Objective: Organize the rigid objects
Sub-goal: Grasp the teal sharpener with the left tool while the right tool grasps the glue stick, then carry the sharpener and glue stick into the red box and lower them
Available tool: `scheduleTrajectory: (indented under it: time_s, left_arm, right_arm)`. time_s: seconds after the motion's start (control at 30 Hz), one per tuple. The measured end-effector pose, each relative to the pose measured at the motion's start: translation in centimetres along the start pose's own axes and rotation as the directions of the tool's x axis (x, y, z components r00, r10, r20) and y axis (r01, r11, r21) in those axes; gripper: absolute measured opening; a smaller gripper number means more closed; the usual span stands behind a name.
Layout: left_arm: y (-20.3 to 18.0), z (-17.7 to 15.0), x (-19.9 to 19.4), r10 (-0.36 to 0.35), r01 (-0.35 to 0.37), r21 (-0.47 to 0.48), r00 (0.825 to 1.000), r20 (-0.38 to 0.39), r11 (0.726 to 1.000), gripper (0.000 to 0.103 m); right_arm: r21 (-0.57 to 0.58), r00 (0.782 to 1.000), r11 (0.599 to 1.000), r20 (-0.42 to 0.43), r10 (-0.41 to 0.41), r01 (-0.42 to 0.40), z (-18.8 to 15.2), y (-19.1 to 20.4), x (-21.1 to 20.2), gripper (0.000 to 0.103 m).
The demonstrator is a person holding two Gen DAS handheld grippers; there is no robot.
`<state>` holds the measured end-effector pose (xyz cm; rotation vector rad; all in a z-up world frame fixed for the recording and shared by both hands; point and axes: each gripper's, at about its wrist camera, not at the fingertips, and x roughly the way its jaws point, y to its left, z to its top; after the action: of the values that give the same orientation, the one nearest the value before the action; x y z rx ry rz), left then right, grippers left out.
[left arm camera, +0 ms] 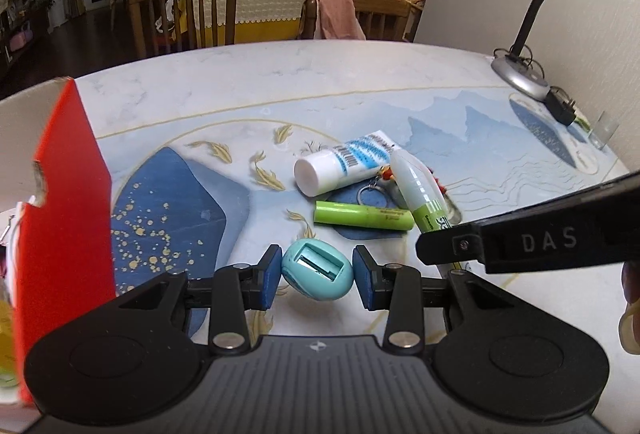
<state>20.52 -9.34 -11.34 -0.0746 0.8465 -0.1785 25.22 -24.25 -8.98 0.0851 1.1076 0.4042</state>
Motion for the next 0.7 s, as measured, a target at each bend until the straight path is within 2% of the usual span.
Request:
scheduleTrajectory:
  time_s: [0.17, 0.4, 0.7]
  left_arm:
    - [0.2, 0.5, -2.6, -0.015, 0.015, -0.013, 1.0, 0.016, 1.0, 0.038]
    - [1.0, 1.1, -6.7, -0.017, 0.019, -0.034, 0.998, 0.054, 0.999, 0.038]
    - [4.2, 1.3, -11.9, 0.016, -0.011, -0.064, 0.996, 0.085, 0.998, 0.038]
  right_arm:
    - [-0.026, 1.0, 1.0, 0.018, 0.006, -0.005, -0.3, 1.1, -2.6, 0.017]
    - [-0.056, 0.997, 0.997, 0.058, 0.056, -0.053, -0.5, 3.2, -6.0, 0.017]
    - [-0.118, 0.987, 0.987, 0.107, 0.122, -0.11, -0.5, 7.4, -9.1, 0.017]
